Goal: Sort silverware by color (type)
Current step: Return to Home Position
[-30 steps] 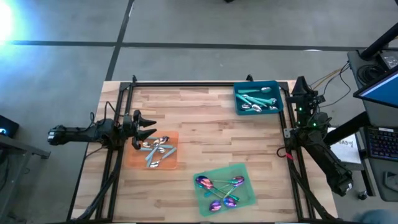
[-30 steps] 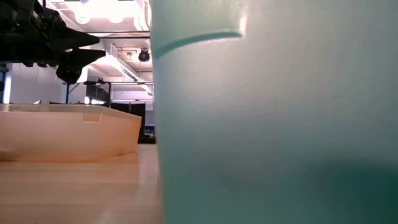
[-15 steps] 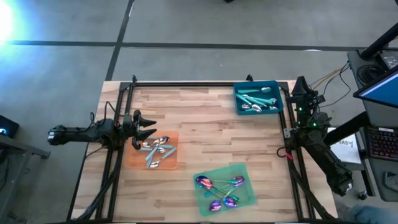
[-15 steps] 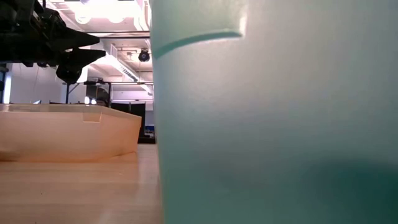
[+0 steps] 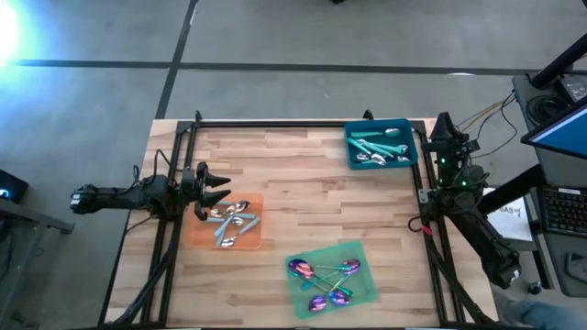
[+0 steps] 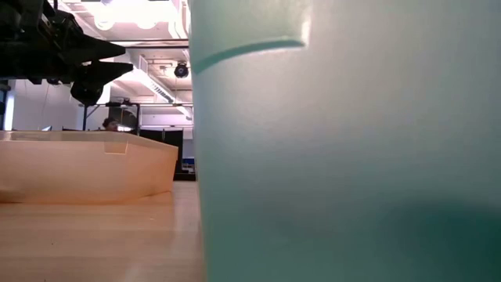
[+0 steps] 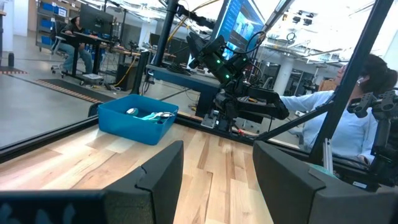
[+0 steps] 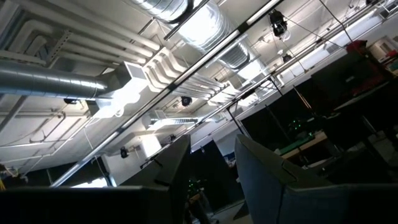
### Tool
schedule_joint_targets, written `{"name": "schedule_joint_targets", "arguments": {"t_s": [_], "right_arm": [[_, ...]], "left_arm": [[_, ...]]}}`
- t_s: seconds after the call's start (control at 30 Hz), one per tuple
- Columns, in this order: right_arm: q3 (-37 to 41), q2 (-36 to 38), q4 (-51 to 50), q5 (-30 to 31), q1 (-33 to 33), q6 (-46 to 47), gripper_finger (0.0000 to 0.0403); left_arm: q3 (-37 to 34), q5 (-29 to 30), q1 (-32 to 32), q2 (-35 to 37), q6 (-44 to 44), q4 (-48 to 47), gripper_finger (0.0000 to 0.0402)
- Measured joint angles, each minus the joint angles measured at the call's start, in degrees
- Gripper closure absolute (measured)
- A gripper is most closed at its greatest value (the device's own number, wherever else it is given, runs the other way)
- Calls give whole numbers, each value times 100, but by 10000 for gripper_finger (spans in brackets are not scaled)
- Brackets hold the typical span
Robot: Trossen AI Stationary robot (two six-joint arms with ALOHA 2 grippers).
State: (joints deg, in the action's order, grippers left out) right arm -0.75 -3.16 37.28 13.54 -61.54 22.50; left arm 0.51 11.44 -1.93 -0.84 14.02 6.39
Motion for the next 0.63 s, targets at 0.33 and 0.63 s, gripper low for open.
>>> {"name": "schedule_joint_targets", "arguments": {"t_s": [0.33,0.63], "right_arm": [[0,-1,-1,2,1,0,287],[0,-1,-2,1,0,0,287]], "left_arm": [[1,-1,1,1,-2,-1,224],[1,0,1,0,-1,0,224]]}}
